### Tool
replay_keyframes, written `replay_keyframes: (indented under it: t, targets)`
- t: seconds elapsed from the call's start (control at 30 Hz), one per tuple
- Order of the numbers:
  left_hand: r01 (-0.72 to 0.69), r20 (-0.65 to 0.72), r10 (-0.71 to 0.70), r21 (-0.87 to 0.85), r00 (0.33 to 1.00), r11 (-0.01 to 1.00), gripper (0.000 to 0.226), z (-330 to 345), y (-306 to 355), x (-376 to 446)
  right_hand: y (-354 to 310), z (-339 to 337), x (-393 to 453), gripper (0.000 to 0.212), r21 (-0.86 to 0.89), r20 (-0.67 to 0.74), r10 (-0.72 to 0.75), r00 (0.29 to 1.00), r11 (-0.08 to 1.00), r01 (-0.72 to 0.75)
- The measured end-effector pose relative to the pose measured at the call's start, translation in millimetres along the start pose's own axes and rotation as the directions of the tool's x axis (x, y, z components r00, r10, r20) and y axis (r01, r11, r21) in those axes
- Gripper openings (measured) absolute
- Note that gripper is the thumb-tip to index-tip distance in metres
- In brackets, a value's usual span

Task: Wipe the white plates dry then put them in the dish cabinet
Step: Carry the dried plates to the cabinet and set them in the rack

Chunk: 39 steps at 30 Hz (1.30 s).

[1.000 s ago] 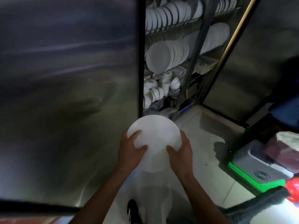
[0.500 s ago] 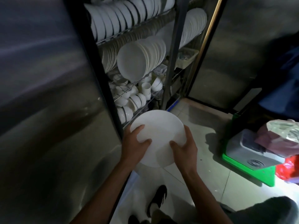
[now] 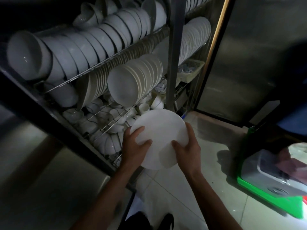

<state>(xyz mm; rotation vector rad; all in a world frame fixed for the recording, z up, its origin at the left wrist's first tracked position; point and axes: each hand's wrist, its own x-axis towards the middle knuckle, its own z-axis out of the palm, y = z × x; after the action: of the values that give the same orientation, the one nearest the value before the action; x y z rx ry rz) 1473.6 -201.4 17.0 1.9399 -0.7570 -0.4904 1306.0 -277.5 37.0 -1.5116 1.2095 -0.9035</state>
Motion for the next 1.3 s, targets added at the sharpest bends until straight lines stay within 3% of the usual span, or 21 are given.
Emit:
replay_keyframes:
  t: [0.47, 0.6, 0.83, 0.97, 1.07, 1.3]
  targets:
    - [0.056, -0.203, -0.102, -0.222, 0.974, 0.973, 0.047, -10.5, -4.3, 104.5, -49.9, 77.0, 111.5, 0.072, 0.066, 0.239, -0.212, 0.948, 0.977, 0.202]
    - [0.056, -0.295, -0.146, -0.293, 0.944, 0.954, 0.047, -18.7, -7.6, 130.5, -72.8, 112.0, 143.5, 0.071, 0.102, 0.324, -0.329, 0.887, 0.944, 0.313]
    - [0.079, -0.341, -0.162, -0.244, 0.926, 0.967, 0.062, -27.2, -10.3, 162.5, -98.4, 160.3, 175.9, 0.068, 0.132, 0.379, -0.446, 0.811, 0.893, 0.430]
    - [0.053, -0.414, -0.059, -0.026, 0.909, 0.998, 0.050, -21.7, -16.4, 174.2, -107.1, 181.8, 198.0, 0.066, 0.153, 0.443, -0.570, 0.692, 0.809, 0.568]
    - [0.070, -0.406, -0.084, -0.050, 0.910, 0.996, 0.039, -3.6, -17.8, 170.0, -111.0, 193.3, 209.9, 0.068, 0.133, 0.504, -0.573, 0.647, 0.791, 0.597]
    - [0.113, -0.366, -0.141, -0.097, 0.920, 0.989, 0.049, 14.3, -17.1, 185.4, -108.9, 214.1, 230.1, 0.075, 0.082, 0.589, -0.590, 0.552, 0.724, 0.685]
